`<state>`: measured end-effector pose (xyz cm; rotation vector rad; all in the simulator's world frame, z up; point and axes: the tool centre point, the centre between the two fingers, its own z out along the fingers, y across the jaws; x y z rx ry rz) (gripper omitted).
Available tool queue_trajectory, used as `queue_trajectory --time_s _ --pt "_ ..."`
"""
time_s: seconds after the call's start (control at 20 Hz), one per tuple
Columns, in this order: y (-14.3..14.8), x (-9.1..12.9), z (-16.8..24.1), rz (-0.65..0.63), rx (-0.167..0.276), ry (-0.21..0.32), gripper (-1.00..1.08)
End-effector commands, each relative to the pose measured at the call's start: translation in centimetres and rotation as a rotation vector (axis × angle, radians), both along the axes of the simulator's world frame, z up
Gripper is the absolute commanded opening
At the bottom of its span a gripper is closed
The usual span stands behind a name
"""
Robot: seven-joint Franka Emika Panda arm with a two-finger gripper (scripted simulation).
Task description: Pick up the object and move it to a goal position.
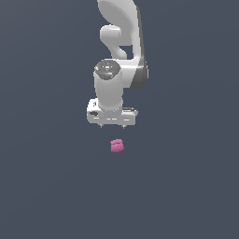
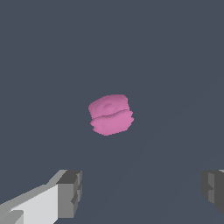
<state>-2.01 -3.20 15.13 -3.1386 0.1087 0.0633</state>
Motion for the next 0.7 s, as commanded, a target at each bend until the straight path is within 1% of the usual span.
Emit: queue_trajectory --time_s 0.0,0.65 --pt "0.00 0.00 0.00 0.000 0.000 0.000 1.00" --pt "0.53 -0.55 0.51 0.041 0.009 0.017 1.00"
